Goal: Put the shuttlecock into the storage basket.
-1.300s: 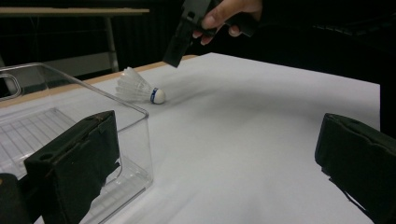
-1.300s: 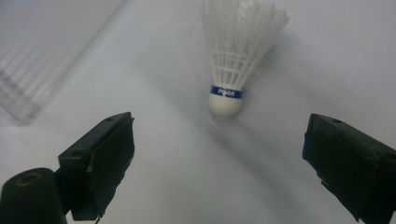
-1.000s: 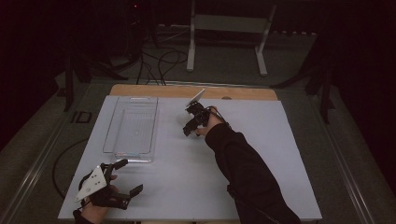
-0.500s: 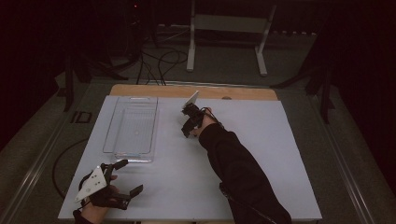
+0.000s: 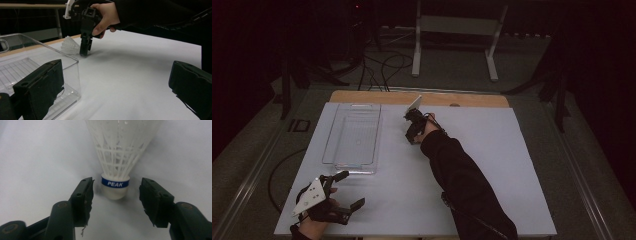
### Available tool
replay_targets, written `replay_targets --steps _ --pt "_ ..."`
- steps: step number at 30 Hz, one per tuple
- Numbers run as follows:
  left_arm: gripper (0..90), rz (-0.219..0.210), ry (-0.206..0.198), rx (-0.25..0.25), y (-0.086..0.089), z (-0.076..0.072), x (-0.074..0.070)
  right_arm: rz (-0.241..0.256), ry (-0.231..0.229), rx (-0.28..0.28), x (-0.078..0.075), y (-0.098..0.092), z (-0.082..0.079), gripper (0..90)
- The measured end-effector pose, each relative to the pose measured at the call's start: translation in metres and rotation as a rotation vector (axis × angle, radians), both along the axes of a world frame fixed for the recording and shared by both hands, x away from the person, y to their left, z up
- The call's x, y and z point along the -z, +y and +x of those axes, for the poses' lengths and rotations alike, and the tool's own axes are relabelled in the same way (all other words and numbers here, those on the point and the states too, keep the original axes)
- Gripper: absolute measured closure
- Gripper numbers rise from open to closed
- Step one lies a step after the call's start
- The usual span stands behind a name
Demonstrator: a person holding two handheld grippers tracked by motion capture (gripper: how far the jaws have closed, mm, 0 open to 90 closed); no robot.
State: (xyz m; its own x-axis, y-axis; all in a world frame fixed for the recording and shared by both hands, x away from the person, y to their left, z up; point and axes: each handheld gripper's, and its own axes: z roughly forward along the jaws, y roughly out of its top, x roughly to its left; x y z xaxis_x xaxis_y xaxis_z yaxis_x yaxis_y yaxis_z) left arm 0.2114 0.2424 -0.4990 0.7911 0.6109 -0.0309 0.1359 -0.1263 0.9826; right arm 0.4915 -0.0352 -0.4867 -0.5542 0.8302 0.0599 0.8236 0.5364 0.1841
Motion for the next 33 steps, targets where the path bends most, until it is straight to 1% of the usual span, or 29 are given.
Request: replay_targets --steps 2,4,5,6,10,11,16,19,20,21,22,23,26,27,30,31,32,33 --pt "0.2 0.001 0.001 0.001 0.000 0.000 0.000 -0.002 0.000 0.003 0.002 0.002 0.002 47.7" --pt "0.2 0.000 0.000 0.000 0.000 0.000 0.000 -0.003 0.001 0.003 0.004 0.003 0.002 48.7" --pt "0.2 0.000 0.000 0.000 0.000 0.000 0.000 -0.012 0.002 -0.001 0.005 0.003 0.003 50.1" --pt "0.2 -0.002 0.000 0.001 0.000 0.000 0.000 -0.011 -0.005 -0.001 0.005 0.004 0.004 53.2" --pt "0.2 -0.002 0.003 0.000 0.001 0.000 0.000 -0.022 -0.008 0.000 0.005 0.004 0.004 56.8" --pt "0.2 -0.001 0.003 0.001 0.000 0.000 0.000 -0.029 -0.011 -0.003 0.005 0.004 0.004 64.2" --pt "0.2 0.004 0.003 0.003 0.000 0.000 0.000 -0.022 -0.008 -0.006 0.004 0.002 0.003 65.3" --pt "0.2 0.004 0.003 0.002 0.000 0.000 0.000 -0.036 0.014 -0.017 0.003 0.001 0.002 65.7" --pt "0.2 0.004 0.003 0.002 0.000 0.000 0.000 -0.036 0.014 -0.017 0.003 0.001 0.002 65.7" --pt "0.2 0.005 0.003 0.003 0.000 0.000 0.001 -0.048 0.019 -0.033 0.003 0.000 0.000 65.7" --pt "0.2 0.005 0.003 0.003 0.000 0.000 0.001 -0.048 0.019 -0.033 0.003 0.000 0.000 65.7" --pt "0.2 0.004 0.003 0.003 0.000 0.000 0.000 -0.051 0.025 -0.045 0.002 -0.001 -0.001 65.7" --pt "0.2 0.005 0.004 0.002 0.000 0.000 0.001 -0.050 0.031 -0.049 0.000 -0.003 -0.002 65.8" --pt "0.2 0.005 0.004 0.002 0.000 0.000 0.001 -0.045 0.034 -0.061 -0.001 -0.005 -0.003 65.8" --pt "0.2 0.006 0.003 0.003 -0.001 0.000 0.001 -0.036 0.037 -0.072 -0.003 -0.006 -0.005 65.8" --pt "0.2 0.007 0.003 0.002 -0.001 0.000 0.001 -0.037 0.028 -0.090 -0.005 -0.008 -0.007 65.8" --pt "0.2 0.007 0.003 0.002 -0.001 0.000 0.001 -0.037 0.028 -0.090 -0.005 -0.008 -0.007 65.8" --pt "0.2 0.008 0.004 0.001 0.000 0.000 0.001 -0.040 0.026 -0.118 -0.008 -0.010 -0.008 65.9"
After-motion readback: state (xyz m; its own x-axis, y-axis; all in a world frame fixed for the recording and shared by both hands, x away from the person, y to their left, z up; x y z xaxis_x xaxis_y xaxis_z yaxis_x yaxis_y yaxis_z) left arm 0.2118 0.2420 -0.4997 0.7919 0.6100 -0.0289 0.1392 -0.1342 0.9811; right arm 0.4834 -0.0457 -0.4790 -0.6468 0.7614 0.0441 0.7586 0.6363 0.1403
